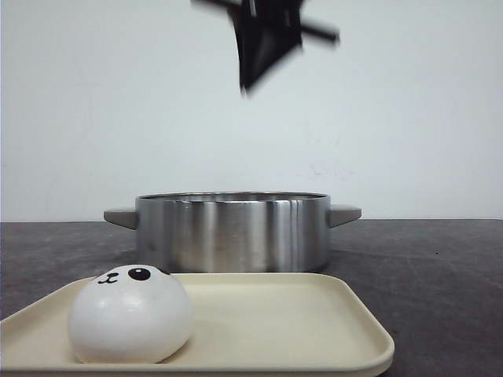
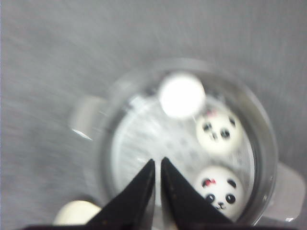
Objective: Steam buns
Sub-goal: 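Open the right gripper to release the bun and lift away, then lower the left gripper onto the last panda bun on the tray and grasp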
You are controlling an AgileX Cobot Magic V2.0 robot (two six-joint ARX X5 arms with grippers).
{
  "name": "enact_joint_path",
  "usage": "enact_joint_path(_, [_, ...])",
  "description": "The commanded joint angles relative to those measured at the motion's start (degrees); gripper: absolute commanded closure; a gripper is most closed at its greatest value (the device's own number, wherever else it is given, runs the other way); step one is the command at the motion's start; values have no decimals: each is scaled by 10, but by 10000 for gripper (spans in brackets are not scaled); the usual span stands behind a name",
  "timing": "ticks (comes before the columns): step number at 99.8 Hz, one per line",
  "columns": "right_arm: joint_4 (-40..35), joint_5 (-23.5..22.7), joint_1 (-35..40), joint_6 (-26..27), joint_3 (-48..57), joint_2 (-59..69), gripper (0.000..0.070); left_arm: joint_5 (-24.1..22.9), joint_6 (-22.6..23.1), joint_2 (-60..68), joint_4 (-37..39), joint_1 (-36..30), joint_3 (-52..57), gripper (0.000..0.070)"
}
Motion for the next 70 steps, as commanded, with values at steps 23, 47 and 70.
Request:
enact_joint_path(23, [-7,88,101,-18,30,-152,694,75,-73,42,68,-38,-130,225])
enact_joint_path(47, [-12,168,157,-18,30,-224,694,90,-72,155,81,-84,-139,150])
enact_joint_path(70, [-49,176,163,-2,30,-235,694,93,-71,263,127,-129,-139,126])
